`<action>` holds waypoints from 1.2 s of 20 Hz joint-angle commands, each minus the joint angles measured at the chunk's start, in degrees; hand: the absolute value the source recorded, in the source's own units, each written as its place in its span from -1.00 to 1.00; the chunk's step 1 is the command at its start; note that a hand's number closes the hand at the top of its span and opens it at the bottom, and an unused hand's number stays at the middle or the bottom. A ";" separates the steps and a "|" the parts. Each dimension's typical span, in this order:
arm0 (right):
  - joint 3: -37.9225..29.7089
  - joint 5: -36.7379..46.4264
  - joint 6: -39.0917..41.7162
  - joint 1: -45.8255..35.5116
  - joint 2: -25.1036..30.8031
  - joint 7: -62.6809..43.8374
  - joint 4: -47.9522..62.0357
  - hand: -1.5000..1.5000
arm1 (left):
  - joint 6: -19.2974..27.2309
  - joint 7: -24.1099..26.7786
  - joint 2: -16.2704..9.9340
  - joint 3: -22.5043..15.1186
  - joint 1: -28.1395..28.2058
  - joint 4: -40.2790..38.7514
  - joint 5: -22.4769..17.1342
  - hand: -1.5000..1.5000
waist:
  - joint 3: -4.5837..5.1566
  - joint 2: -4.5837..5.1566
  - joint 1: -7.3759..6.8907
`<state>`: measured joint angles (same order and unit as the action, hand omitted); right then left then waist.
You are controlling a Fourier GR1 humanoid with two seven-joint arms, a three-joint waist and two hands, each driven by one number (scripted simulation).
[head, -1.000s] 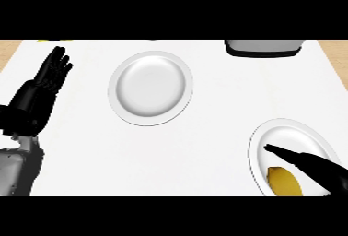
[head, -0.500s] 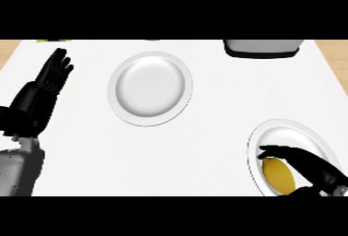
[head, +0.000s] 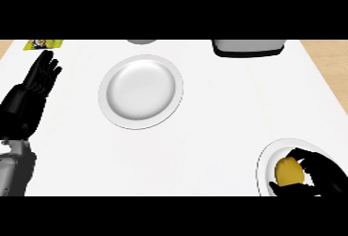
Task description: Pick the lemon from the plate and place it in the plate
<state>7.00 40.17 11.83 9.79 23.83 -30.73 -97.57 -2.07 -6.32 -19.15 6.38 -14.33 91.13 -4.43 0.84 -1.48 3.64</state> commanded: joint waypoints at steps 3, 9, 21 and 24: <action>2.59 18.70 -9.83 7.07 -4.07 -21.66 -9.32 1.00 | -0.75 -0.02 -0.36 -0.07 1.80 1.53 -0.21 0.00 | -0.32 0.19 -0.24; 18.92 36.53 -8.97 8.23 -14.00 -36.10 -26.29 1.00 | -0.80 -0.78 0.77 -1.63 0.57 2.41 0.11 0.00 | -0.63 0.92 -2.54; 42.43 49.90 -6.22 -19.09 -23.71 -47.21 -26.34 1.00 | -0.81 -0.31 2.12 -2.07 -2.79 -0.45 0.63 0.00 | -0.70 1.58 -4.36; 38.10 43.49 -7.01 -29.39 -23.76 -49.12 -18.86 1.00 | -2.16 0.24 1.52 -1.81 -2.12 0.37 0.05 0.00 | -0.72 1.72 -5.37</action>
<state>44.78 87.25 4.92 -7.94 1.31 -66.58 -121.65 -3.38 -6.29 -17.25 4.13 -16.17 91.47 -3.86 0.15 0.03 -0.88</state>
